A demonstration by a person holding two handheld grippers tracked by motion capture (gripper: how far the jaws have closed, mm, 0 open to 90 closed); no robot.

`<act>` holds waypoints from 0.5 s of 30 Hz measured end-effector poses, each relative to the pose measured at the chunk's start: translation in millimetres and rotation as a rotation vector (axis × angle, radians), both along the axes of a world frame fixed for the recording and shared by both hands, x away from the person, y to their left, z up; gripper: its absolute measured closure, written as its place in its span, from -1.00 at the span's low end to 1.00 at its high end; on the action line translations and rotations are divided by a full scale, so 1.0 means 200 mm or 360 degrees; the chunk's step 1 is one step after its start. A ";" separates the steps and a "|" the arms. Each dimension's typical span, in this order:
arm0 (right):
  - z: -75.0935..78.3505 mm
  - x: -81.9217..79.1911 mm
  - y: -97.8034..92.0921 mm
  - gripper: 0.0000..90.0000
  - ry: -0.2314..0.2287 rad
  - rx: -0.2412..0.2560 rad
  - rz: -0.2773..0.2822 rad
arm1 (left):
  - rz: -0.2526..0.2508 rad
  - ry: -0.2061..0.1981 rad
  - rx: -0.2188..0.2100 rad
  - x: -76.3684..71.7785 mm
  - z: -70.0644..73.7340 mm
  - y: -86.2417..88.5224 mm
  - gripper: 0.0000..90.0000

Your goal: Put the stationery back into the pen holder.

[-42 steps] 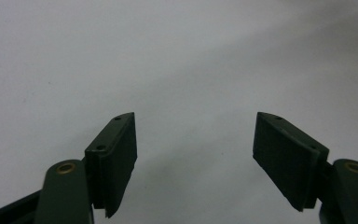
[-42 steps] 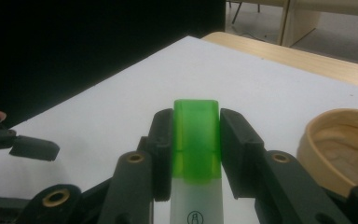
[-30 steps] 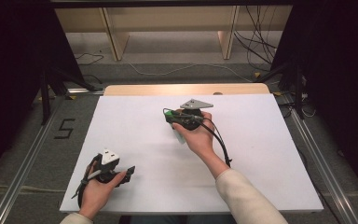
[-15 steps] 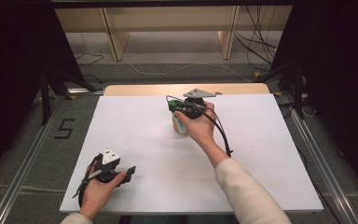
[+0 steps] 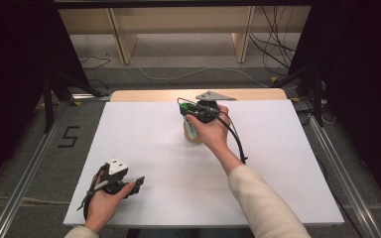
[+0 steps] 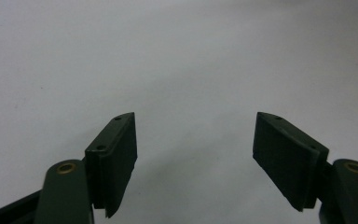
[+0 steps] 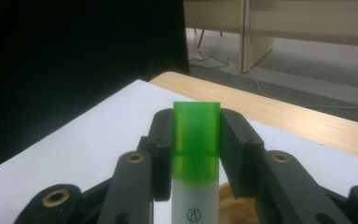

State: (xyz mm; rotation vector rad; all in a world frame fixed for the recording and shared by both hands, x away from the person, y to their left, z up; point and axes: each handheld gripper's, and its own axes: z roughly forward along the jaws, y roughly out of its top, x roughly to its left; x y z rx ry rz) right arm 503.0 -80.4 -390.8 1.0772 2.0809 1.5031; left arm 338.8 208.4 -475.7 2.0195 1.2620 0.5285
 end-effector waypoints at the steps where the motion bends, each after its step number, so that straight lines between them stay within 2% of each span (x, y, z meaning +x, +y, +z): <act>1: 0.00 0.01 0.00 0.49 -0.0021 -0.0003 0.0006 | 0.0000 0.0001 -0.0001 0.00 0.00 0.00 -0.32; 10: 0.04 0.02 0.00 0.49 -0.0019 0.0012 -0.0019 | -0.0003 0.0003 0.0004 0.00 0.00 0.00 -0.32; 11: 0.04 0.02 0.00 0.49 -0.0040 0.0011 -0.0017 | -0.0004 0.0002 0.0004 0.00 0.00 0.00 -0.32; 15: 0.04 0.03 -0.01 0.49 -0.0045 0.0013 -0.0036 | -0.0004 0.0000 0.0003 0.00 0.00 0.00 -0.32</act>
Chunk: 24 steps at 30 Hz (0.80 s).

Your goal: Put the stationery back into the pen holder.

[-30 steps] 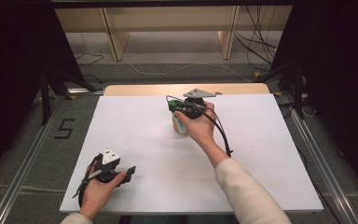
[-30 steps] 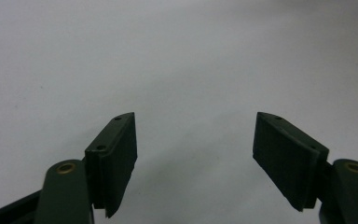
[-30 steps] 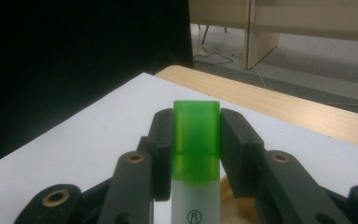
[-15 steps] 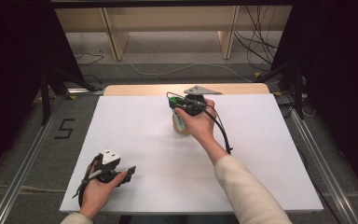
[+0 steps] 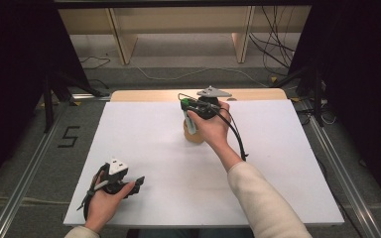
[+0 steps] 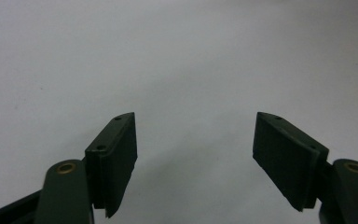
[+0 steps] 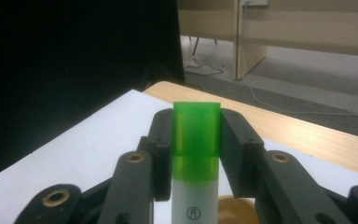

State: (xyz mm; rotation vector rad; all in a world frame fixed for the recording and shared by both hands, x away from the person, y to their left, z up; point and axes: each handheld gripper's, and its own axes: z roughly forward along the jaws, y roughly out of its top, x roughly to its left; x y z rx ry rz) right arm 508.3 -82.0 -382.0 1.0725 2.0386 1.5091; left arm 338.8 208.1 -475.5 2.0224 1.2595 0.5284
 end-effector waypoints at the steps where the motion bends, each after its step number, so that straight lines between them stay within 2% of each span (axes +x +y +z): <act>1: 0.00 0.00 0.00 0.49 -0.0002 -0.0001 -0.0002 | 0.0000 0.0000 0.0000 0.00 0.00 0.00 -0.32; 24: 0.04 0.04 -0.02 0.49 -0.0069 0.0029 -0.0061 | 0.0000 0.0001 -0.0003 0.00 0.00 0.00 -0.32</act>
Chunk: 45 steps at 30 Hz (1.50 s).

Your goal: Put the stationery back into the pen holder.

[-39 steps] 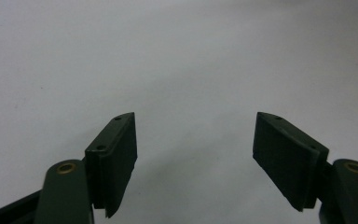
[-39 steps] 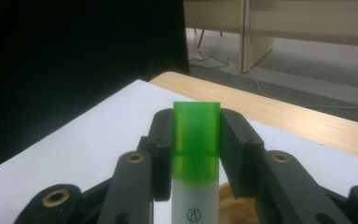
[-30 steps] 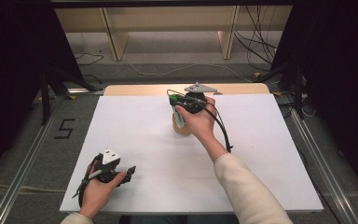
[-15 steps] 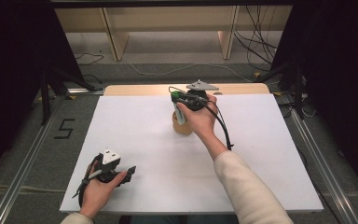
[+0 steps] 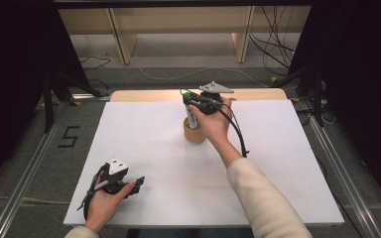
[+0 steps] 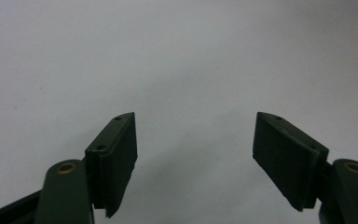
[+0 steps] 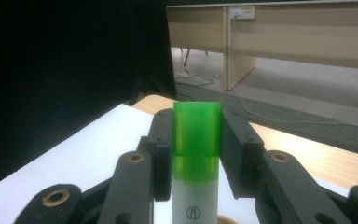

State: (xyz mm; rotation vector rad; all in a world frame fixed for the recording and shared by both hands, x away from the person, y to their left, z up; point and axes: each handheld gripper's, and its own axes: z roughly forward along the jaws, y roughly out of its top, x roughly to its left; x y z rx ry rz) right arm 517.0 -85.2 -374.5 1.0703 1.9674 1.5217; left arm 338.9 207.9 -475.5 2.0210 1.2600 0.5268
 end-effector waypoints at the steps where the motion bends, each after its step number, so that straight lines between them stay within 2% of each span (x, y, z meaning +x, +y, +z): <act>1: 0.00 0.00 0.00 0.49 -0.0006 -0.0002 0.0000 | 0.0000 0.0000 0.0000 0.00 0.00 0.00 -0.32; 21: -0.01 0.03 0.01 0.49 -0.0039 0.0016 -0.0027 | -0.0003 -0.0002 0.0003 0.00 0.00 0.00 -0.32; 30: -0.03 0.03 0.01 0.49 -0.0063 -0.0005 -0.0032 | -0.0003 -0.0001 0.0002 0.00 0.00 0.00 -0.32; 36: -0.04 0.03 0.01 0.49 -0.0079 -0.0019 -0.0027 | -0.0002 0.0000 -0.0001 0.00 0.00 0.00 -0.32; 45: -0.09 0.03 0.01 0.49 -0.0063 -0.0033 -0.0034 | -0.0004 -0.0002 0.0003 0.00 0.00 0.00 -0.32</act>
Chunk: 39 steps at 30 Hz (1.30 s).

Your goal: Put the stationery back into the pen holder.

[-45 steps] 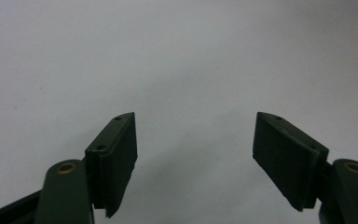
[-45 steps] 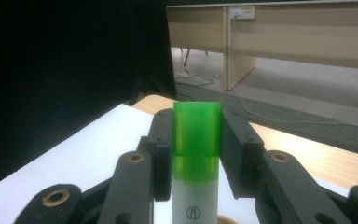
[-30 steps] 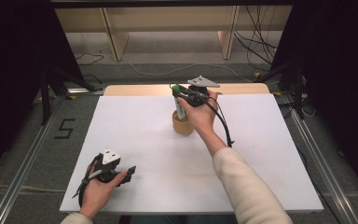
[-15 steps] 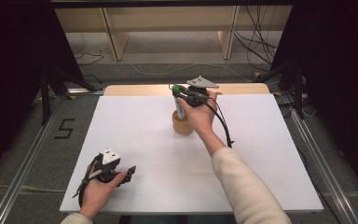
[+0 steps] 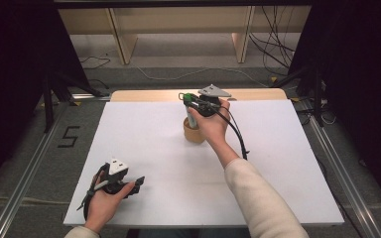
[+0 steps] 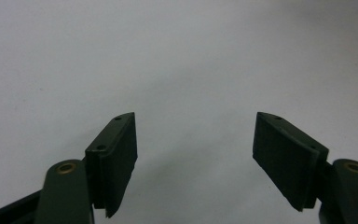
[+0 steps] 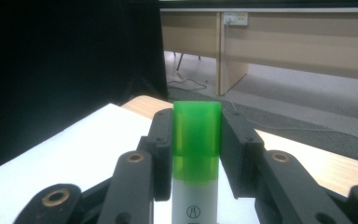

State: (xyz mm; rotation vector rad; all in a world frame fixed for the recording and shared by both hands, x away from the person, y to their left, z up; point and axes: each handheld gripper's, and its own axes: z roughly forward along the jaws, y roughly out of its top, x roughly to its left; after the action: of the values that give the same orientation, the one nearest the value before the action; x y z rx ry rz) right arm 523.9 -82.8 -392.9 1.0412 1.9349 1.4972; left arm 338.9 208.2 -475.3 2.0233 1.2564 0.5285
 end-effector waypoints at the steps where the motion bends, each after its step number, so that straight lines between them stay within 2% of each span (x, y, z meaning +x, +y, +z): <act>1: 0.00 0.00 0.00 0.49 -0.0001 -0.0002 0.0001 | 0.0001 0.0002 -0.0004 0.00 0.00 0.00 -0.32; 39: -0.06 0.00 0.00 0.49 0.0012 -0.0028 -0.0007 | -0.0003 -0.0001 -0.0004 0.00 0.00 0.00 -0.32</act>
State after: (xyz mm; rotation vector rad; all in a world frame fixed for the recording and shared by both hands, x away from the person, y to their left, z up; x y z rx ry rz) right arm 523.3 -83.0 -404.2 1.0444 1.9465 1.4732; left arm 338.9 207.5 -475.7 2.0215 1.2543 0.5266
